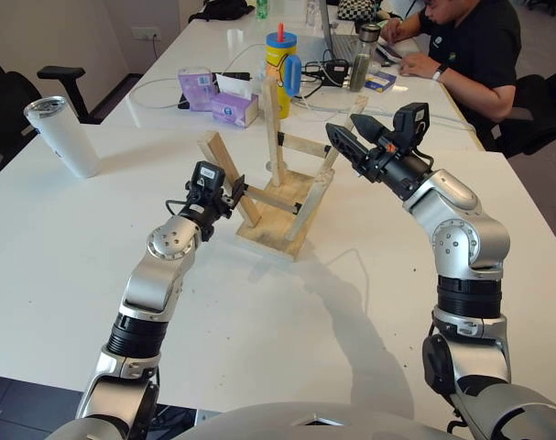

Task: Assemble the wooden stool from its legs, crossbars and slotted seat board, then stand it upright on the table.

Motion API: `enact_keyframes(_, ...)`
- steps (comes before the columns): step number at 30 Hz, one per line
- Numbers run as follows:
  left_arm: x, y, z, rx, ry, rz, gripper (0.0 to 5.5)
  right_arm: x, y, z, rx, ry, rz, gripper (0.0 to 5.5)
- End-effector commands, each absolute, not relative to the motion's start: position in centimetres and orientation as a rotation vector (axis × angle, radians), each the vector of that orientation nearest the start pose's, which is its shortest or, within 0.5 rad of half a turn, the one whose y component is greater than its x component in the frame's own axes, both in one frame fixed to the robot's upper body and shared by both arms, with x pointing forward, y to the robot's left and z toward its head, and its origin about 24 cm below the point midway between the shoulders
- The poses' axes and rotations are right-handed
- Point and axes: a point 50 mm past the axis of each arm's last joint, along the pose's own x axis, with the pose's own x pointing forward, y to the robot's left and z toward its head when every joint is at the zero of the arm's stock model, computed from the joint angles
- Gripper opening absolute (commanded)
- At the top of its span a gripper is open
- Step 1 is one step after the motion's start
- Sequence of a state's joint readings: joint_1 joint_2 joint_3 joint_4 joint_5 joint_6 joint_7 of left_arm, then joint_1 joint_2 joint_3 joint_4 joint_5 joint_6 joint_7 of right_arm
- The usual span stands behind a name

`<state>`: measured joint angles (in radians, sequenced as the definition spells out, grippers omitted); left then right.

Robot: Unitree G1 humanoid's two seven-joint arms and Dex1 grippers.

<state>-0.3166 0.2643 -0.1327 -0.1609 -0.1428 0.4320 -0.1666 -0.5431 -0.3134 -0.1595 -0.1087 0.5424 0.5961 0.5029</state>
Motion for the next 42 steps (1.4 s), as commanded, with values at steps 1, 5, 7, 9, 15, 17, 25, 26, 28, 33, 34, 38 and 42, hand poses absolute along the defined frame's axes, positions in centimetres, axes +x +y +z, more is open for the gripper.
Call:
enact_keyframes(1, 29.6, 12.9, 11.7, 0.038, 0.016, -0.373, 2.88, 31.5, -15.9, 20.0, 0.238, -0.16, 0.69, 3.27)
enact_keyframes(5, 29.7, 13.3, 12.0, -0.001, -0.001, -0.355, 2.88, 31.4, -16.0, 21.6, 0.32, -0.218, 0.701, 3.27)
enact_keyframes(7, 29.7, 13.6, 12.4, -0.049, -0.017, -0.341, 2.88, 31.2, -16.3, 23.0, 0.412, -0.27, 0.728, 3.27)
enact_keyframes(9, 29.7, 13.8, 12.6, -0.091, -0.024, -0.334, 2.88, 30.6, -16.5, 24.4, 0.516, -0.313, 0.798, 3.27)
enact_keyframes(15, 29.6, 14.0, 12.7, -0.09, -0.018, -0.331, 2.88, 27.5, -15.6, 23.9, 0.443, -0.177, 1.107, 3.27)
enact_keyframes(17, 29.5, 14.0, 12.7, -0.09, -0.019, -0.328, 2.88, 27.4, -15.5, 22.0, 0.358, -0.081, 1.114, 3.27)
enact_keyframes(25, 29.5, 13.7, 13.0, -0.073, -0.025, -0.341, 2.9, 27.3, -14.9, 19.7, 0.245, -0.006, 1.13, 4.02)
enact_keyframes(26, 29.5, 13.7, 13.1, -0.072, -0.026, -0.341, 2.9, 27.2, -14.7, 19.5, 0.232, 0.003, 1.139, 4.02)
enact_keyframes(28, 29.4, 13.7, 13.3, -0.075, -0.034, -0.34, 2.9, 27.3, -14.3, 18.8, 0.196, 0.024, 1.133, 4.02)
enact_keyframes(33, 29.4, 13.7, 14.1, -0.086, -0.06, -0.34, 2.9, 28.2, -13.5, 17.1, 0.095, 0.081, 1.062, 3.75)
enact_keyframes(34, 29.4, 13.8, 14.2, -0.086, -0.063, -0.339, 2.9, 28.2, -13.3, 17.0, 0.091, 0.077, 1.063, 3.6)
enact_keyframes(38, 29.5, 13.9, 14.7, -0.091, -0.081, -0.338, 2.9, 28.3, -12.8, 17.2, 0.078, 0.059, 1.07, 2.93)
enact_keyframes(42, 29.5, 13.8, 16.1, -0.151, -0.145, -0.359, 2.9, 28.3, -12.6, 17.2, 0.06, 0.049, 1.069, 2.48)
